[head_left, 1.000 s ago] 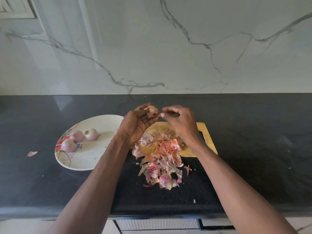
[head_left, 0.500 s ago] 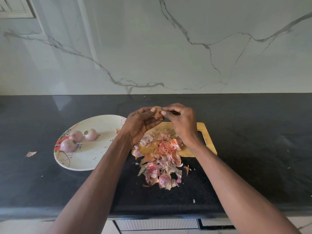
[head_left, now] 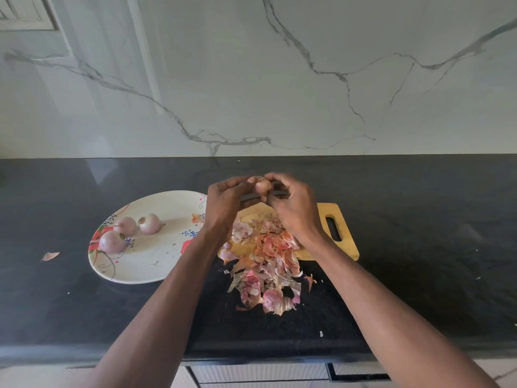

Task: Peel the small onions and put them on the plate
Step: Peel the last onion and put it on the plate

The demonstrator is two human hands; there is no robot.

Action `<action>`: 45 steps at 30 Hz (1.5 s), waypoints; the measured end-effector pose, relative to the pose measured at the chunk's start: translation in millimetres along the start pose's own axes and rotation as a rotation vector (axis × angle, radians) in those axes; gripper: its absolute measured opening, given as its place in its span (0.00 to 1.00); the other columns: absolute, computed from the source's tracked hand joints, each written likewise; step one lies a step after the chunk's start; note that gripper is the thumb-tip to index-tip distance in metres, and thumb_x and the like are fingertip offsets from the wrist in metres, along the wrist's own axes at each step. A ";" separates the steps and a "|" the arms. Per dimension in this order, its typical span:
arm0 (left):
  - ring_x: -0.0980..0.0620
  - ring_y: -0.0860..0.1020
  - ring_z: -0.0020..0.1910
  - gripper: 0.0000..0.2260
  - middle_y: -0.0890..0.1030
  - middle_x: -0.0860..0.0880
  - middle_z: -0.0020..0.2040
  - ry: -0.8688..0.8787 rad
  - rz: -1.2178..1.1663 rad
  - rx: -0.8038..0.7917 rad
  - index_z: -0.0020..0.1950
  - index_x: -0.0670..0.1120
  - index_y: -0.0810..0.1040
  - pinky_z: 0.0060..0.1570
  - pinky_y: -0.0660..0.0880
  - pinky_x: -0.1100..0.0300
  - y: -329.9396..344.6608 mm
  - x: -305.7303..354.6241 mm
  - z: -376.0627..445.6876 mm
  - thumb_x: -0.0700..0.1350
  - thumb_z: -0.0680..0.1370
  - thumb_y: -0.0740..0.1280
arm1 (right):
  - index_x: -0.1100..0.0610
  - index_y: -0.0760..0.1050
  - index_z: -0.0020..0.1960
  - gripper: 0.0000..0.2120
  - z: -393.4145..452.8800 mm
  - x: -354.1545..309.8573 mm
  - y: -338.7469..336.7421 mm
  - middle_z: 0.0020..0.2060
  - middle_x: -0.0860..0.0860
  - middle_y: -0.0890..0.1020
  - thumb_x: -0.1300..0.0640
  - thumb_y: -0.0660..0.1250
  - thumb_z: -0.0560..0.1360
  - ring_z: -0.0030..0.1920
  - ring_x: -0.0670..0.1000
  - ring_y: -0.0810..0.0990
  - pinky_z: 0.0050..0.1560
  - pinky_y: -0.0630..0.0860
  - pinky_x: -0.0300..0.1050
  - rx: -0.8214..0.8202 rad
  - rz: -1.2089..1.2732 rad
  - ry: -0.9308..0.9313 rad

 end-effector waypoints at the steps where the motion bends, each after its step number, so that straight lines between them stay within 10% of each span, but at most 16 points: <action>1: 0.45 0.86 0.44 0.06 0.87 0.42 0.44 0.015 -0.004 0.010 0.49 0.40 0.85 0.46 0.83 0.56 -1.5 1.8 -0.4 0.36 0.79 0.68 | 0.55 0.80 0.63 0.20 0.1 -0.4 0.6 0.58 0.49 0.84 0.61 0.77 0.72 0.59 0.49 0.82 0.59 0.80 0.53 -0.004 0.006 -0.010; 16: 0.51 0.85 0.41 0.08 0.86 0.46 0.40 0.243 0.442 0.197 0.47 0.40 0.84 0.48 0.83 0.47 -15.1 12.5 0.3 0.40 0.81 0.67 | 0.52 0.74 0.55 0.17 -4.6 -7.6 3.6 0.53 0.48 0.83 0.63 0.76 0.72 0.53 0.46 0.83 0.52 0.80 0.41 -0.055 0.195 0.071; 22: 0.52 0.84 0.45 0.14 0.87 0.49 0.49 0.160 0.564 0.155 0.64 0.46 0.82 0.46 0.82 0.54 -20.8 7.7 3.0 0.40 0.78 0.69 | 0.55 0.75 0.62 0.23 -3.5 -4.1 6.5 0.60 0.51 0.83 0.71 0.73 0.72 0.59 0.46 0.82 0.55 0.79 0.39 -0.117 0.456 0.194; 45: 0.39 0.84 0.53 0.14 0.82 0.33 0.55 -0.228 -0.377 -0.165 0.66 0.31 0.74 0.56 0.82 0.52 14.5 -10.8 -0.2 0.31 0.80 0.63 | 0.56 0.85 0.50 0.07 1.0 7.0 -14.1 0.44 0.50 0.87 0.65 0.72 0.75 0.48 0.48 0.85 0.53 0.80 0.42 0.124 0.389 0.143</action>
Point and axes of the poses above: each hand's wrist, its own z-axis towards the middle knuckle, its own y-axis out of the palm, x = y × z, the point moved 8 cm from there along z, towards the middle knuckle
